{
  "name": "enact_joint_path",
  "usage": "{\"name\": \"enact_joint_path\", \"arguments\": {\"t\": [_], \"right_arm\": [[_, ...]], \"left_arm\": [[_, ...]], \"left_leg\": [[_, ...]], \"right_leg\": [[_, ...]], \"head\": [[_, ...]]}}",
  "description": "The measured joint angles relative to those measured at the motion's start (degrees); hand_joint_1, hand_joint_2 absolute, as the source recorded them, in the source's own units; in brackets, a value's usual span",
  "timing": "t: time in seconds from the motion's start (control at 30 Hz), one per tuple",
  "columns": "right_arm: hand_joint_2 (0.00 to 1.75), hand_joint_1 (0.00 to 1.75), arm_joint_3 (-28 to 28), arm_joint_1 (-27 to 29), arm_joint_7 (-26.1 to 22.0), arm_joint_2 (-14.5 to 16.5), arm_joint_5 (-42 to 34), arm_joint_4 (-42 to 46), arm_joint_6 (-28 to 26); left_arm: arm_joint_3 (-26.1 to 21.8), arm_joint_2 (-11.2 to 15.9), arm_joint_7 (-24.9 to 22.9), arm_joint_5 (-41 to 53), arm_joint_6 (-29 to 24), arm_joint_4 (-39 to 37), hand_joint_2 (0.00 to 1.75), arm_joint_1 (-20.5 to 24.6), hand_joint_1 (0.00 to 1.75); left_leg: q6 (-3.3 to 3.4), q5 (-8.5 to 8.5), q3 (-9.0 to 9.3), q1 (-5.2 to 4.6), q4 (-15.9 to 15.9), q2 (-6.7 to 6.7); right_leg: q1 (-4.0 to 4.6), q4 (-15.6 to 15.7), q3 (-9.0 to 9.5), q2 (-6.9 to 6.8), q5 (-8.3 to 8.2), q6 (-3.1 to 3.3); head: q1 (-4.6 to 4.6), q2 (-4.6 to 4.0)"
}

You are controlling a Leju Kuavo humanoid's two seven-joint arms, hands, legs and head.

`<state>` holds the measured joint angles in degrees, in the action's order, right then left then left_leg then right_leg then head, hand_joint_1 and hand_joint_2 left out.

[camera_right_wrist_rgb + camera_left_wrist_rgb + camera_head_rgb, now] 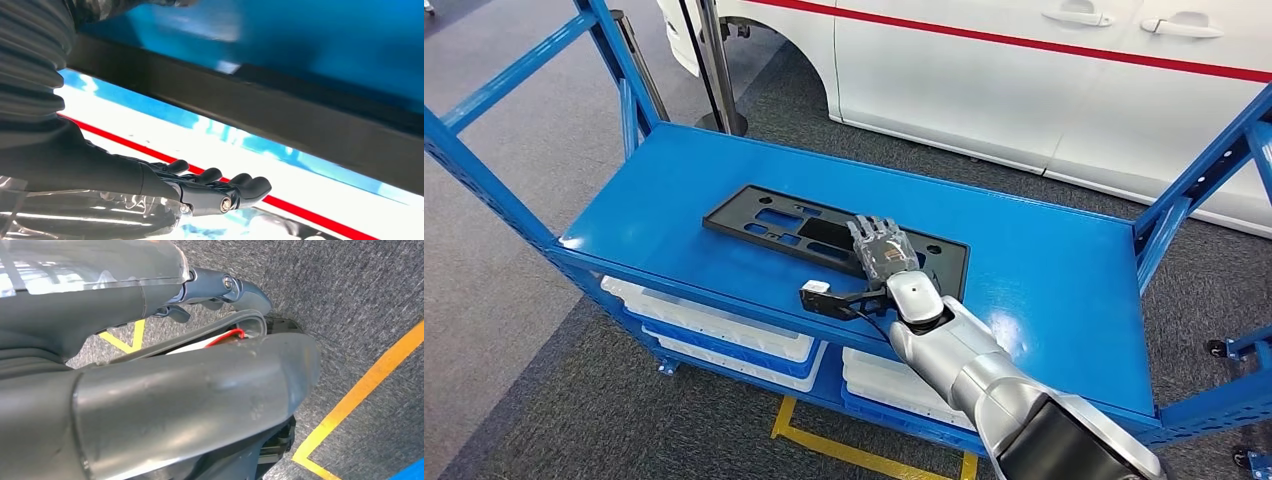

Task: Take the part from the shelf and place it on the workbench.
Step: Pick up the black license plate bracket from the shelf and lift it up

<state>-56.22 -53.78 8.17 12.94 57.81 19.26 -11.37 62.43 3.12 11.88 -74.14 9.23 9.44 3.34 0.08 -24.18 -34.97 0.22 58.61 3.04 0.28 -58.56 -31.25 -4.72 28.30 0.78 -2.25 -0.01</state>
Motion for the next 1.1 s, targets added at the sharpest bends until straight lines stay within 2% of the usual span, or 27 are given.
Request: {"name": "enact_joint_path", "arguments": {"t": [0.03, 0.07, 0.33, 0.73, 0.87, 1.1], "right_arm": [[1.75, 1.50, 0.0, 0.0, 0.5, -0.3, 0.4, -0.2, 0.0], [1.75, 1.69, 0.0, 0.0, 0.9, -0.5, 0.6, -0.3, 0.0], [1.75, 1.71, 0.0, 0.5, 1.3, -1.7, 0.8, -1.1, 0.0], [1.75, 1.75, 0.5, 0.2, 0.2, -1.7, 0.8, -1.0, -0.3], [1.75, 1.75, 1.2, 0.1, -0.8, -1.7, 0.8, -0.8, -0.8], [1.75, 1.75, 2.0, 0.1, -1.8, -1.7, 0.8, -0.4, -1.1]], "left_arm": [[0.0, 0.0, 0.0, -0.1, 0.0, 0.0, 0.00, 0.0, 0.00], [0.0, 0.0, 0.0, -0.2, -0.1, 0.0, 0.00, 0.0, 0.00], [-0.1, -0.1, 0.1, -0.7, -0.1, 0.0, 0.00, 0.0, 0.00], [-0.2, -0.2, 0.2, -0.9, 0.0, 0.0, 0.00, 0.0, 0.00], [-0.2, -0.2, 0.3, -0.9, 0.1, 0.0, 1.75, 0.0, 0.00], [-0.2, -0.2, 0.6, -1.2, 0.8, 0.0, 1.75, 0.0, 0.00]], "left_leg": [[0.00, 0.00, 0.03, 0.00, 0.0, 0.00], [0.00, 0.00, 0.04, 0.00, 0.0, 0.00], [0.01, 0.02, 0.07, 0.00, 0.0, 0.00], [0.00, 0.02, 0.14, 0.00, 0.0, -0.01], [0.00, 0.02, 0.14, 0.00, 0.0, -0.01], [0.00, 0.02, 0.15, 0.00, 0.0, 0.00]], "right_leg": [[0.00, 0.0, 0.02, 0.00, 0.00, 0.00], [0.00, 0.0, 0.04, 0.00, 0.00, 0.00], [0.00, 0.0, 0.13, 0.00, -0.01, 0.00], [0.00, 0.0, 0.16, -0.01, 0.01, -0.01], [0.00, 0.0, 0.19, -0.01, 0.00, -0.01], [0.00, 0.0, 0.22, 0.00, 0.00, -0.01]], "head": [[0.00, 0.00], [0.00, 0.01], [0.00, 0.01], [0.00, 0.01], [0.00, 0.01], [0.00, 0.00]]}}
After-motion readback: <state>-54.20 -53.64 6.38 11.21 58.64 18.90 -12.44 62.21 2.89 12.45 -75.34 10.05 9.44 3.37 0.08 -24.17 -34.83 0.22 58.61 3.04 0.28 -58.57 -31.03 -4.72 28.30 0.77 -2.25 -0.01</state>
